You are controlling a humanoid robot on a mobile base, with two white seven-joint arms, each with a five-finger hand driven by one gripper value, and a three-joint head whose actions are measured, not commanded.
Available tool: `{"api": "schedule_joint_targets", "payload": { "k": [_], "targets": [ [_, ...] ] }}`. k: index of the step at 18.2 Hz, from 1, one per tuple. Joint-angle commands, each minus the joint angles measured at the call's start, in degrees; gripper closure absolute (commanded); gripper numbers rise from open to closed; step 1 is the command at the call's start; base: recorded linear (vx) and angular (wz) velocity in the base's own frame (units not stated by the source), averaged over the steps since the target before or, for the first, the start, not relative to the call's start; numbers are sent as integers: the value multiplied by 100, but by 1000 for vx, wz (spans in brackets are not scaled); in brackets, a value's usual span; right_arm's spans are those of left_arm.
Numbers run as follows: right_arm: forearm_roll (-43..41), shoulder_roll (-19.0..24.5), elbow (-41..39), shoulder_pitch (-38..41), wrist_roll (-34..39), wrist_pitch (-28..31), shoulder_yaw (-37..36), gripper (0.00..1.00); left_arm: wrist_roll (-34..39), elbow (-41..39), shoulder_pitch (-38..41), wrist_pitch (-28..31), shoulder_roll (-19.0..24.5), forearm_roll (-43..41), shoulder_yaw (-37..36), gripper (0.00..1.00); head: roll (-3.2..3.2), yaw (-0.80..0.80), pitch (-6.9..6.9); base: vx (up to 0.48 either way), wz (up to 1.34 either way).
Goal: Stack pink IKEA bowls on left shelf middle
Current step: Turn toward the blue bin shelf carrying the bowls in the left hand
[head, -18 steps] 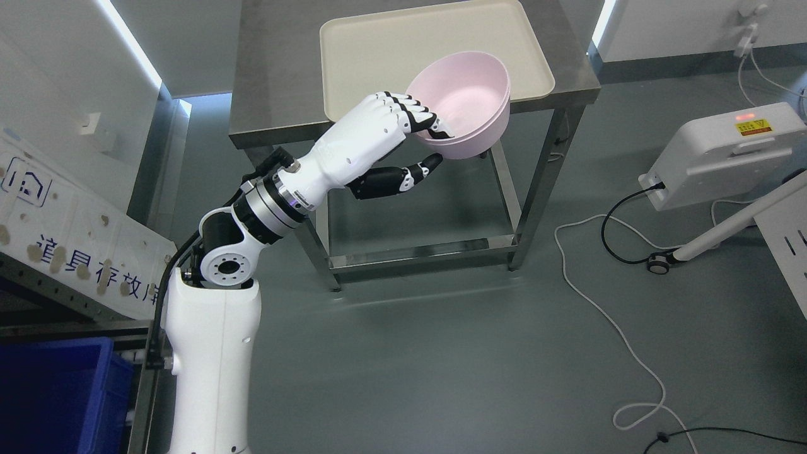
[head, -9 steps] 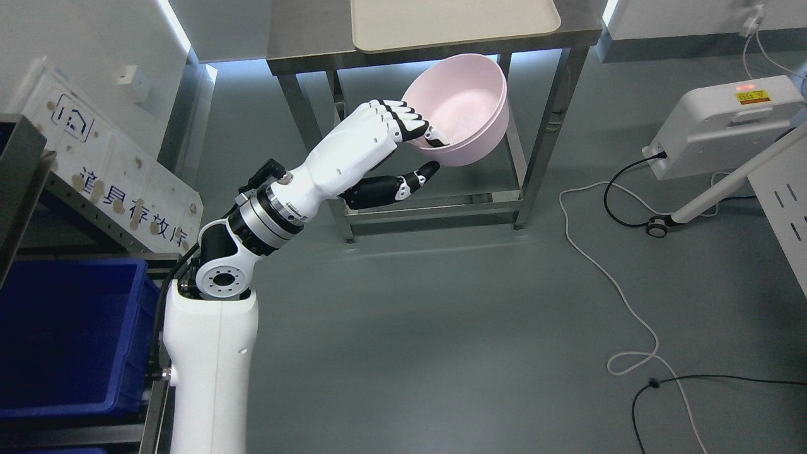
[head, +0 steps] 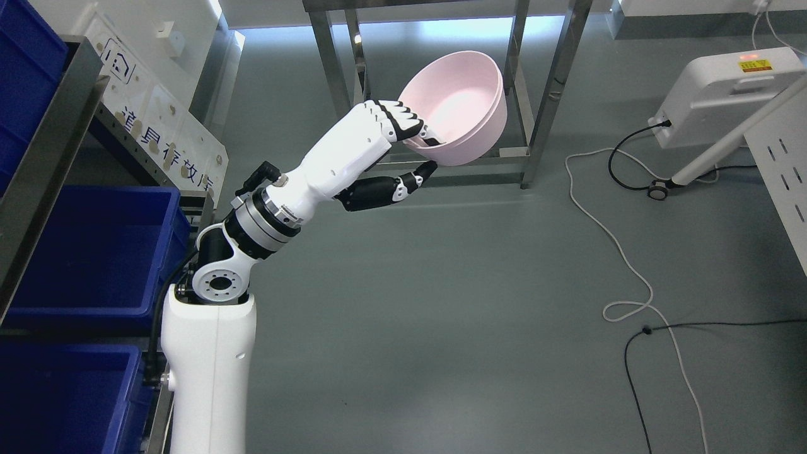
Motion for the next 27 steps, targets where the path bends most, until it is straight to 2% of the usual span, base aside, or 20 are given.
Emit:
{"api": "schedule_joint_targets", "payload": {
  "k": [1, 11, 19, 23, 27],
  "targets": [
    [0, -100, -1, -6, -2, 2, 0, 0, 7, -112, 74, 6, 100, 33, 167, 96, 0, 0, 0, -382, -5],
    [0, -100, -1, -6, -11, 2, 0, 0, 7, -217, 83, 15, 100, 25, 158, 96, 0, 0, 0, -287, 140],
    [0, -100, -1, -6, -2, 2, 0, 0, 7, -296, 22, 15, 100, 25, 132, 96, 0, 0, 0, -210, 474],
    [0, -100, -1, -6, -2, 2, 0, 0, 51, -384, -320, 383, 100, 25, -157, 96, 0, 0, 0, -109, 689],
    [0, -100, -1, -6, -2, 2, 0, 0, 87, -437, -1076, 919, 100, 25, -641, 96, 0, 0, 0, -56, 811]
  ]
}}
